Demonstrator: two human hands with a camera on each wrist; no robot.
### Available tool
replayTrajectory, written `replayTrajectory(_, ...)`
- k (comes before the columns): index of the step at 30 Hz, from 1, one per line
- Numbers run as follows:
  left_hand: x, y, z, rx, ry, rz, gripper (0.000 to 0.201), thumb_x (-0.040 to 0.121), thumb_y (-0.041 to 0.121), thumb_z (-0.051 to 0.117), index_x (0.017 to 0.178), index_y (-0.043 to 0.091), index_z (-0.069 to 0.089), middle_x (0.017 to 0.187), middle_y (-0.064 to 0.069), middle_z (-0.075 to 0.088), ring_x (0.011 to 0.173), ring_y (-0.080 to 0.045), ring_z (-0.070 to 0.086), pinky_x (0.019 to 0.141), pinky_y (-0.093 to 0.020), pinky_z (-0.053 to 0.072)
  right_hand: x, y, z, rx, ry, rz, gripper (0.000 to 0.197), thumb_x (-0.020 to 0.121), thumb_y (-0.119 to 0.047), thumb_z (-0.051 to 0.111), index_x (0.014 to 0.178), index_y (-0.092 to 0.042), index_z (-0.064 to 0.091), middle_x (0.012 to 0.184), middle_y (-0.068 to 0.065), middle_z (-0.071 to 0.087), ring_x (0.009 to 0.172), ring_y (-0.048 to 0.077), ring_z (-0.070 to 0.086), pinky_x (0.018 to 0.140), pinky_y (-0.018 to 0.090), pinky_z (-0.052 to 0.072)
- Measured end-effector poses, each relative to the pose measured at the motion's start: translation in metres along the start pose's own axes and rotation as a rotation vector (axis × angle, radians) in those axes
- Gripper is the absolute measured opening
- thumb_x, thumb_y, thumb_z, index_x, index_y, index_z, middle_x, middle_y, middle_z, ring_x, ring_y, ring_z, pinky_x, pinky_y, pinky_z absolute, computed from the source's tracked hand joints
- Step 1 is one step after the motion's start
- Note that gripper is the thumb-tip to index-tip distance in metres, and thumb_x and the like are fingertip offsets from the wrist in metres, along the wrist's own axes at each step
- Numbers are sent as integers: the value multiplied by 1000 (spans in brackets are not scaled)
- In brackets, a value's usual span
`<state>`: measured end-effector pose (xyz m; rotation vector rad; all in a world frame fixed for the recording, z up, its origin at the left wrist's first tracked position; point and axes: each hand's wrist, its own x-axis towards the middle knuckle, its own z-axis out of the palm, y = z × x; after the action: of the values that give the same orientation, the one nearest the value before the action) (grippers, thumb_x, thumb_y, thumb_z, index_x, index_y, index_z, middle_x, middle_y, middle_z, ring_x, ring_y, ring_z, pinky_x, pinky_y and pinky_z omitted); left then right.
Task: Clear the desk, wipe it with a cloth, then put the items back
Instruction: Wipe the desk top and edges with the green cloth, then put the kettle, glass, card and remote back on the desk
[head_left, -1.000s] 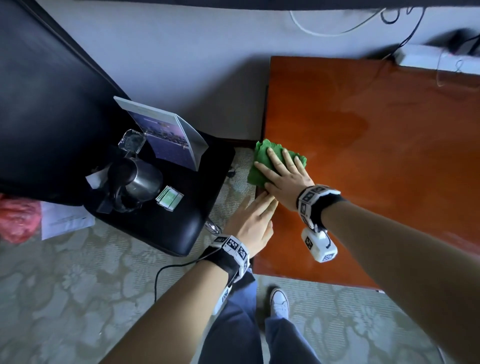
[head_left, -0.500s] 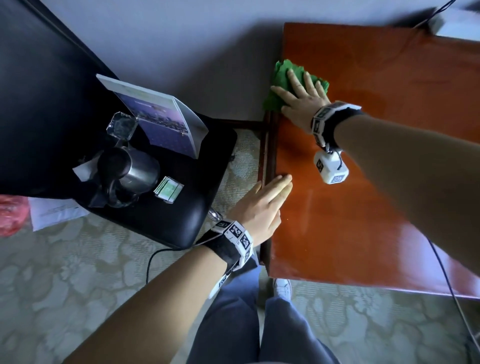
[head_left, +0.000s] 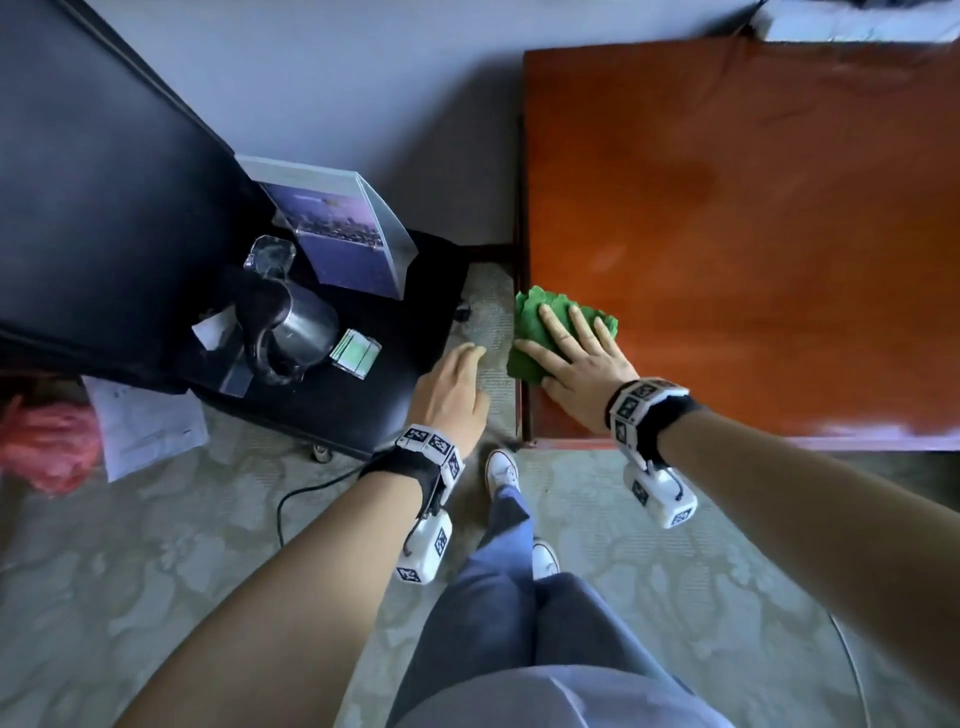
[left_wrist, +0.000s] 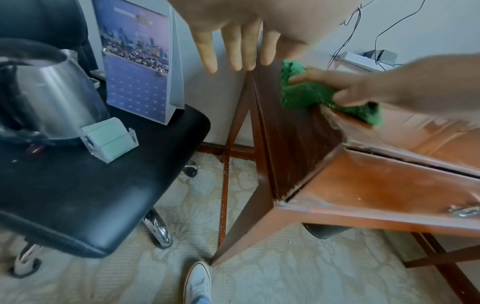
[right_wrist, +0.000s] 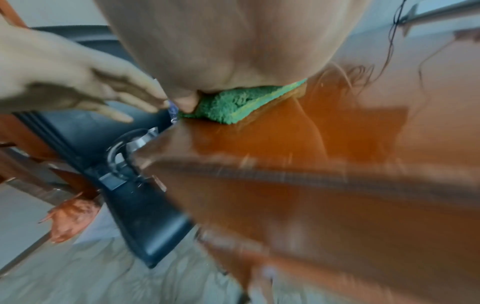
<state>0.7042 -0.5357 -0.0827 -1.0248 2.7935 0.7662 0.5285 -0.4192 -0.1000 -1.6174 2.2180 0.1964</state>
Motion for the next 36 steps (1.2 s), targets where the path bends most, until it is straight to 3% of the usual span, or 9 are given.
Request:
replayTrajectory(3, -28, 8, 7, -30, -16, -49, 53, 92, 9, 49, 145, 11, 42, 153, -4, 38, 134, -24, 43, 106, -36, 37, -50, -25, 31, 9, 24, 11, 61, 97, -48, 21, 154, -44, -3, 164, 2, -18, 150, 34, -11, 121, 50, -4)
replayTrajectory(6, -57, 9, 9, -114, -12, -109, 52, 91, 4, 48, 143, 6, 44, 149, -9, 41, 133, -26, 44, 107, -31, 31, -80, -47, 48, 56, 33, 51, 66, 91, -51, 16, 156, -41, 5, 165, 5, -5, 151, 37, 1, 121, 53, 3)
replayTrajectory(11, -98, -11, -19, -19, -60, -237, 46, 95, 16, 48, 142, 16, 45, 148, 0, 43, 123, -25, 53, 102, -37, 43, -86, -58, 27, 41, -61, 96, 66, 100, -50, 30, 154, -43, -8, 163, 3, -20, 150, 35, -11, 121, 51, -3)
replayTrajectory(15, -101, -44, -67, -5, -84, -301, 40, 96, 18, 49, 136, 19, 51, 143, -1, 48, 122, -25, 55, 100, -37, 44, -73, -68, -14, 94, -186, 120, 68, 97, -44, 46, 155, -40, 11, 164, 7, -10, 150, 35, -9, 119, 58, -5)
replayTrajectory(20, -81, -108, -125, 5, -39, -319, 34, 92, 16, 51, 124, 17, 62, 133, -6, 58, 116, -28, 58, 93, -36, 47, -15, -124, -55, 183, -45, 154, 62, 88, -22, 50, 148, -28, 39, 164, 8, 13, 151, 27, 8, 123, 45, 7)
replayTrajectory(23, -68, -158, -150, 3, -38, -338, 33, 92, 15, 53, 124, 16, 62, 129, -9, 61, 116, -30, 59, 95, -37, 47, 34, -170, -74, 251, 25, 153, 56, 87, -23, 53, 143, -24, 47, 157, 6, 31, 145, 27, 25, 118, 38, 21)
replayTrajectory(27, -53, -230, -167, -26, -52, -395, 37, 92, 15, 54, 128, 14, 62, 131, -11, 61, 119, -31, 57, 95, -35, 44, 93, -230, -85, 383, -33, 241, 58, 86, -25, 57, 142, -20, 48, 145, 7, 45, 136, 30, 39, 110, 37, 35)
replayTrajectory(31, -38, -287, -162, -42, -112, -438, 37, 92, 13, 54, 128, 12, 60, 132, -12, 58, 121, -29, 55, 97, -32, 41, 136, -267, -72, 439, -109, 303, 61, 84, -27, 59, 142, -20, 47, 145, 6, 45, 133, 31, 43, 107, 40, 40)
replayTrajectory(36, -9, -331, -115, -76, -209, -511, 55, 93, 19, 55, 145, 17, 38, 146, -7, 44, 126, -29, 52, 96, -36, 42, 190, -277, -21, 370, -238, 351, 68, 83, -32, 64, 146, -20, 39, 148, 5, 39, 135, 30, 38, 107, 41, 38)
